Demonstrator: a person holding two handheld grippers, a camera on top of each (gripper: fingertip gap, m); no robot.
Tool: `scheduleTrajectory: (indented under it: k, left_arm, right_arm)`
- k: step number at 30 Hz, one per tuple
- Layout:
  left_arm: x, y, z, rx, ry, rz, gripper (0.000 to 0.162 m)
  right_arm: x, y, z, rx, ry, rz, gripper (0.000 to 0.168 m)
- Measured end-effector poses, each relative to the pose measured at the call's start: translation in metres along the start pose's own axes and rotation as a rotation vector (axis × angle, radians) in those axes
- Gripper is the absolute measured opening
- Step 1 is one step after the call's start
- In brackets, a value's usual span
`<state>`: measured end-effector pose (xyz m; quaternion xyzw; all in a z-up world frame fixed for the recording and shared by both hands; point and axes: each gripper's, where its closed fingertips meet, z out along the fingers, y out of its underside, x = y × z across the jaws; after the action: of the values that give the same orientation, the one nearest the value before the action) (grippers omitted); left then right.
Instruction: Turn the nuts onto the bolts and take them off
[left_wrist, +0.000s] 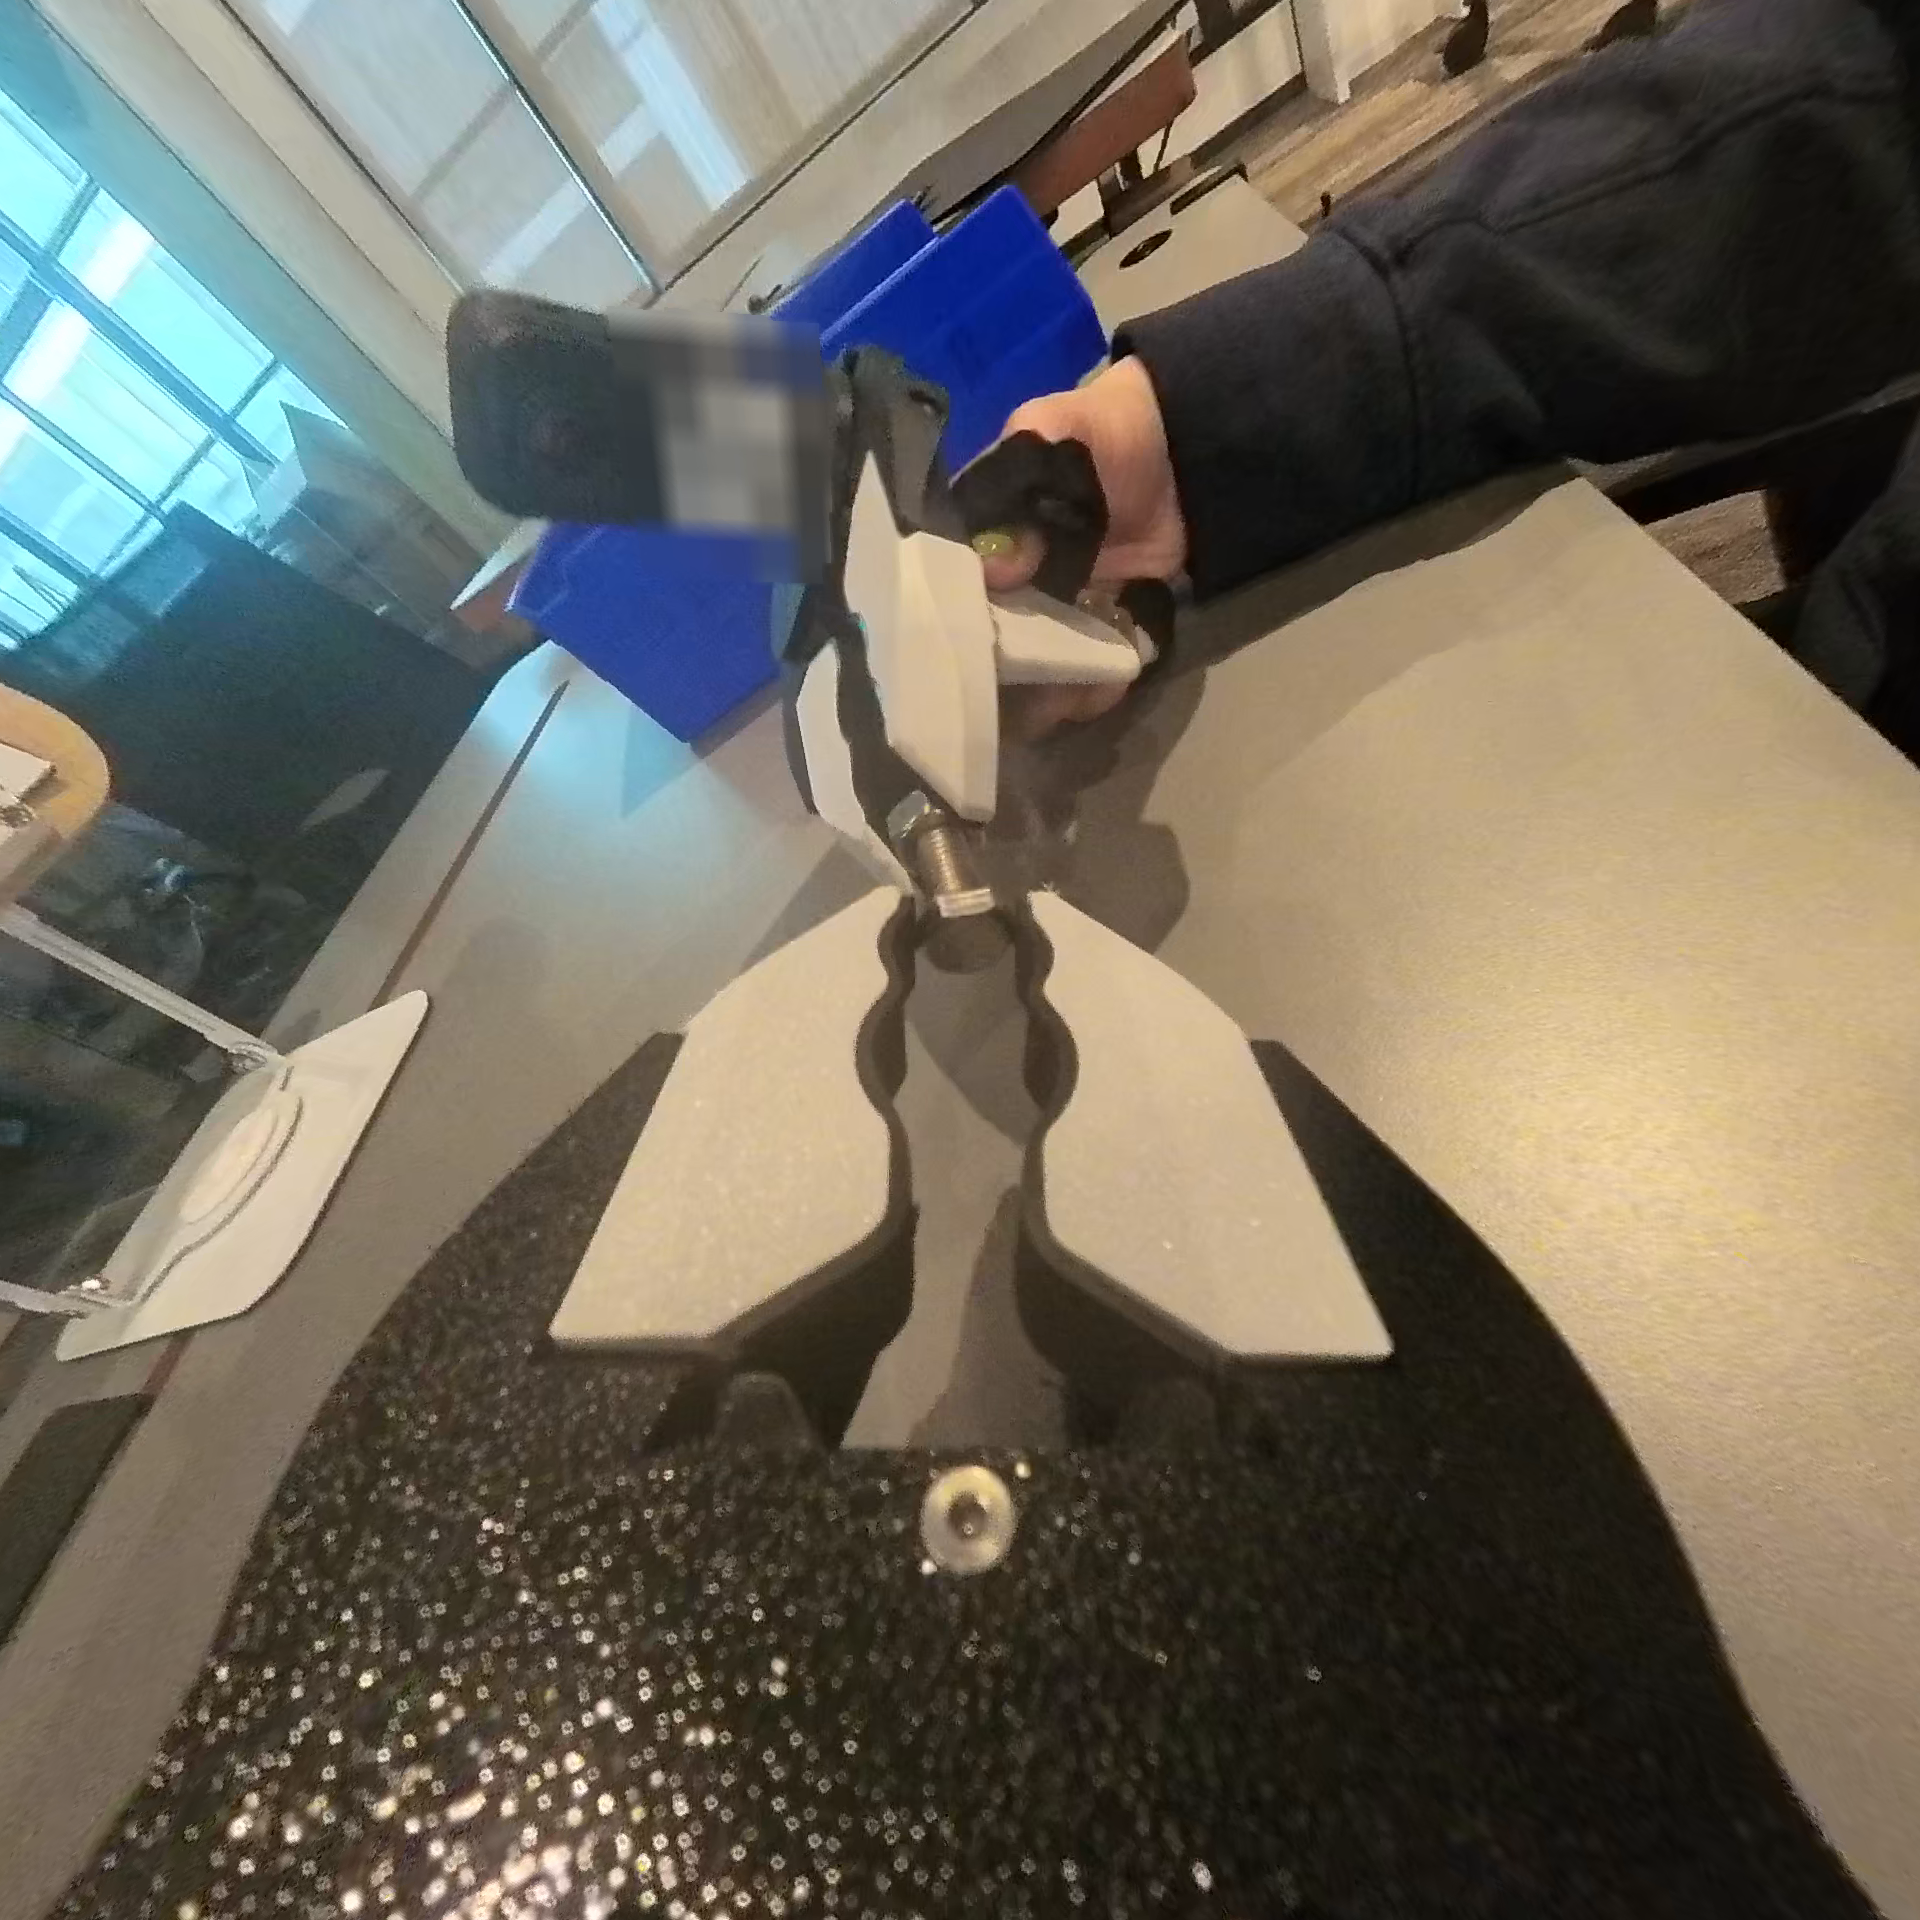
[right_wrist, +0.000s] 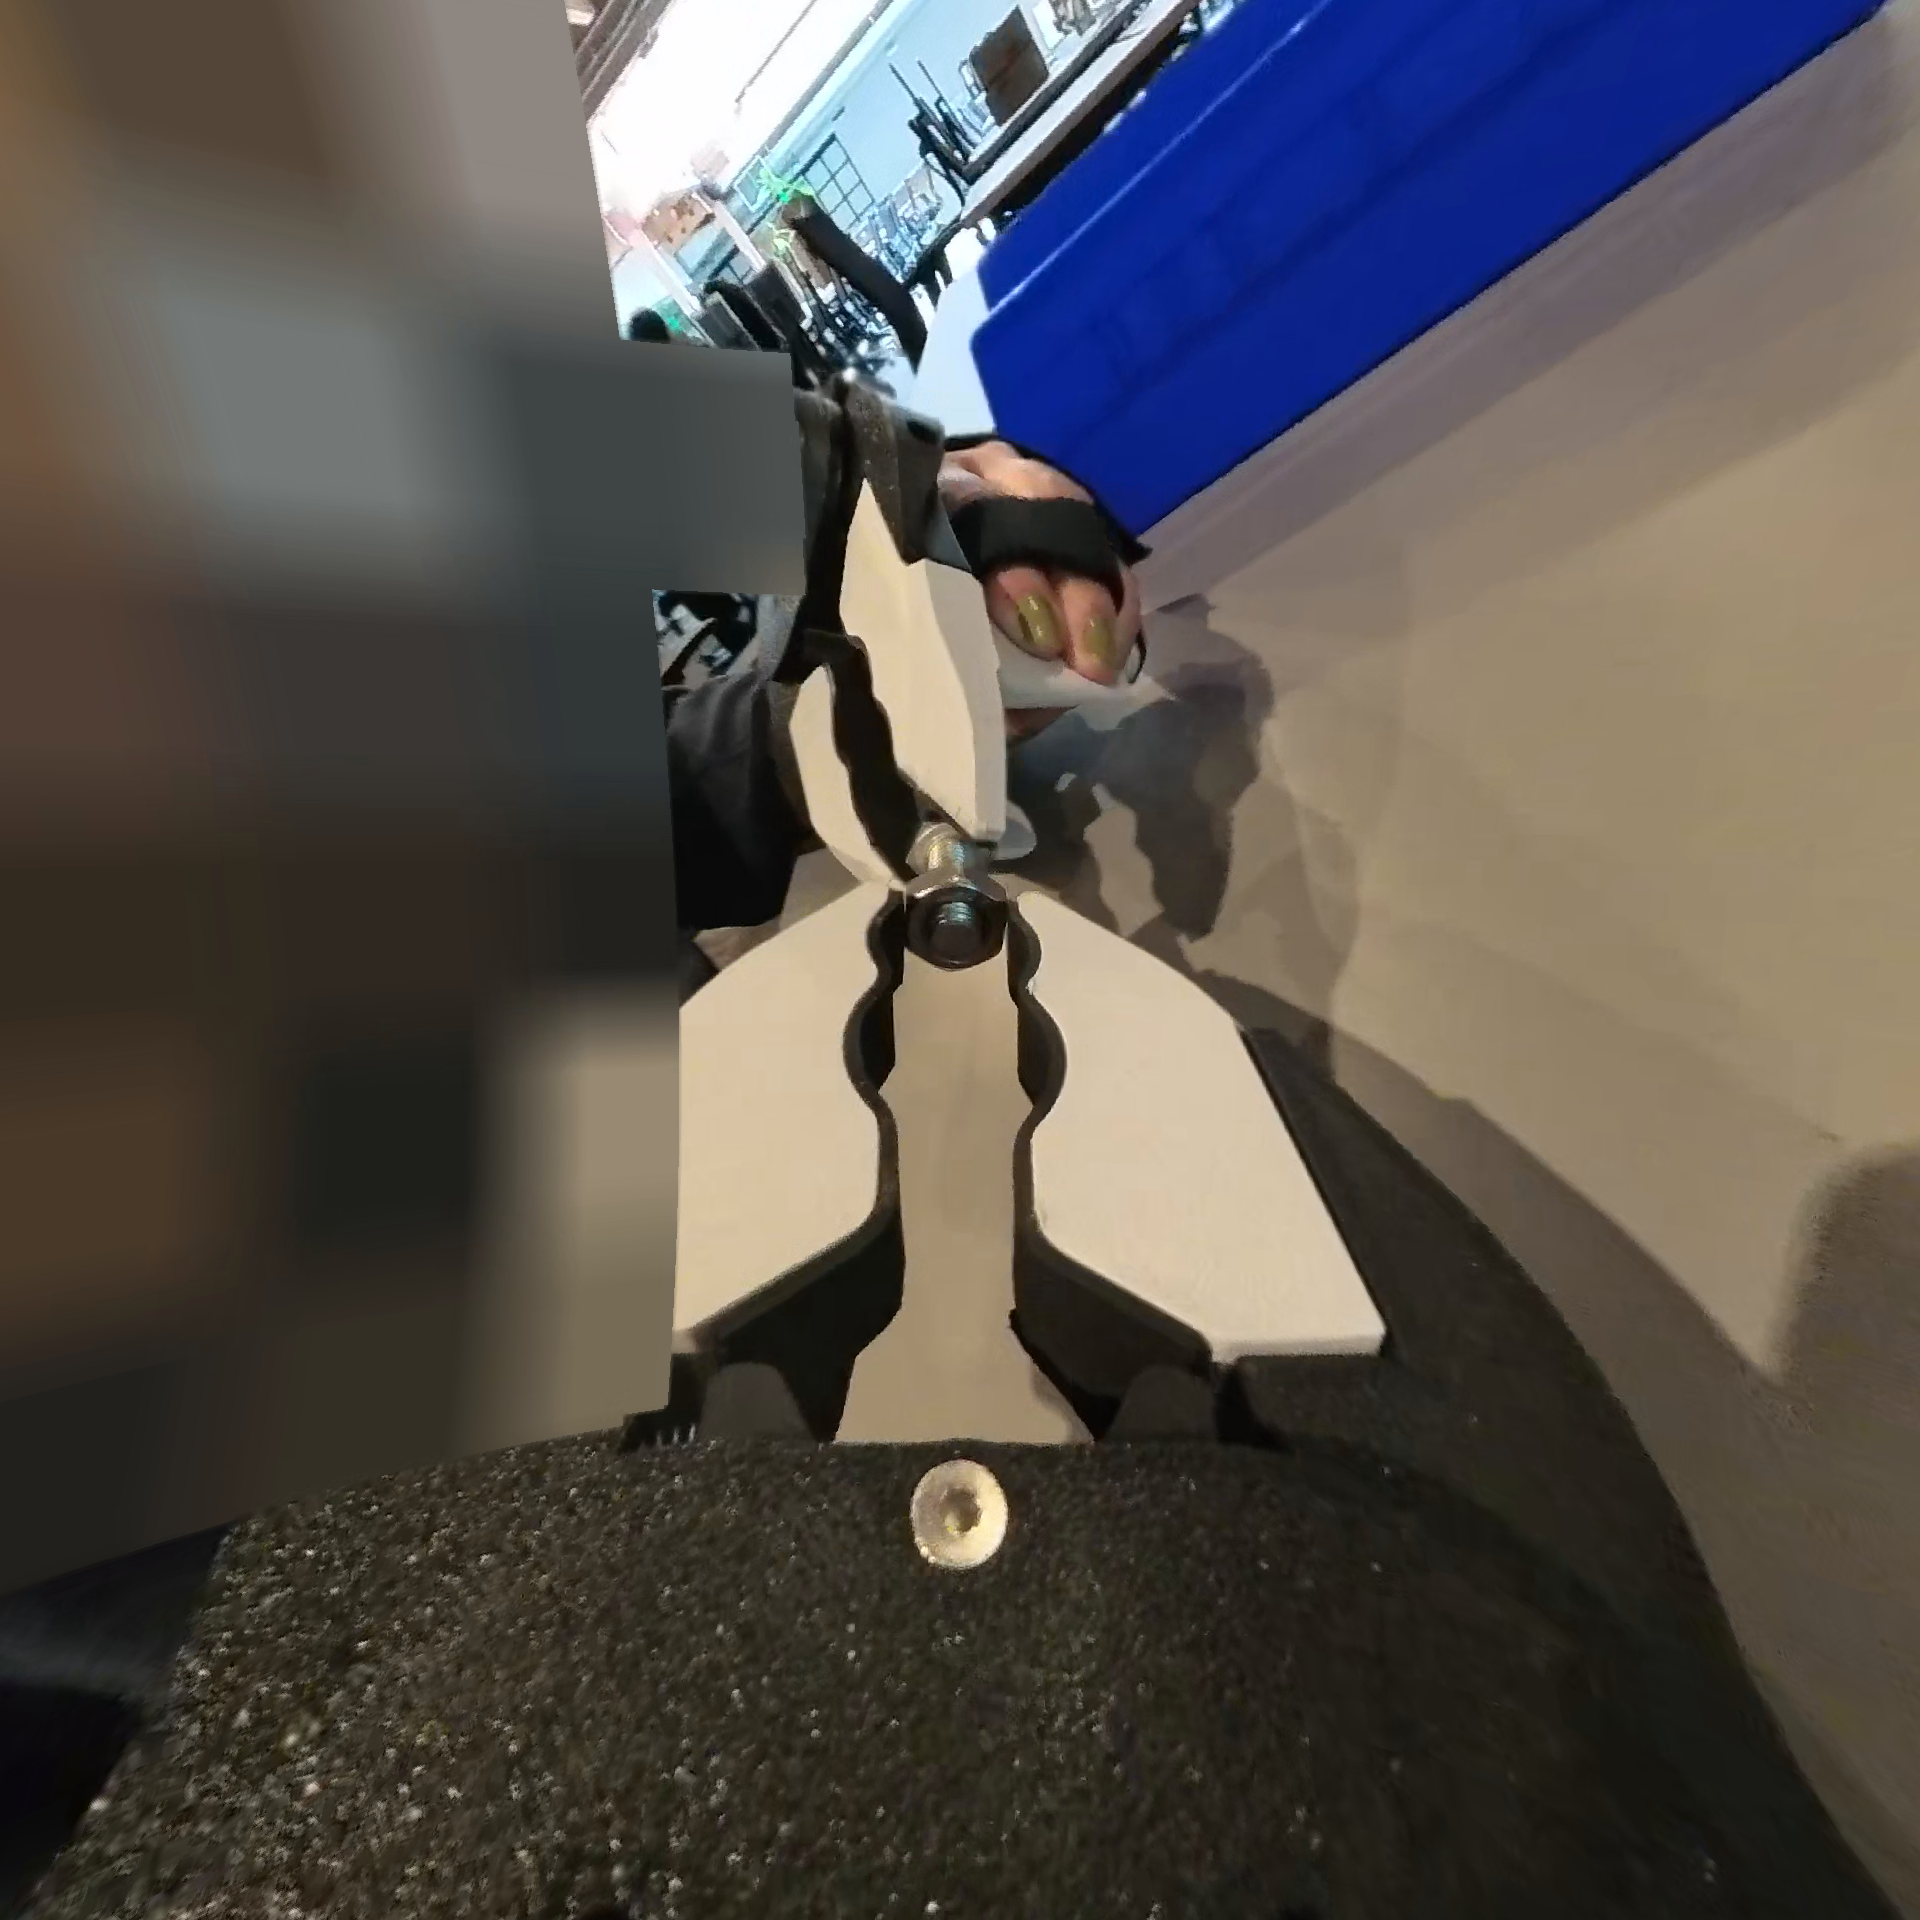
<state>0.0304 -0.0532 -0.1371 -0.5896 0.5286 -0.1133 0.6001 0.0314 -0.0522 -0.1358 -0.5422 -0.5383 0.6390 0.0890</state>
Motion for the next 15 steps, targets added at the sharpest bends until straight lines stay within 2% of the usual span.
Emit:
scheduleTrajectory:
  k: [4,6,8,15]
  left_arm:
    - [-0.005,0.004,0.002,-0.016,-0.029,-0.076,0.02]
    - [-0.007,0.004,0.004,-0.029,-0.041,-0.112,0.033]
    - [-0.008,0.007,0.006,-0.054,-0.04,-0.144,0.038]
    - [-0.006,0.026,0.012,-0.164,-0.017,-0.245,0.039]
  right_arm:
    - [0.004,-0.004,-0.002,0.019,0.056,-0.053,0.018]
    - [0.006,-0.003,-0.001,0.007,0.09,-0.091,0.018]
    - [0.007,-0.002,0.002,-0.009,0.115,-0.137,0.018]
    - [0.014,-0.004,0.005,-0.035,0.253,-0.334,0.018]
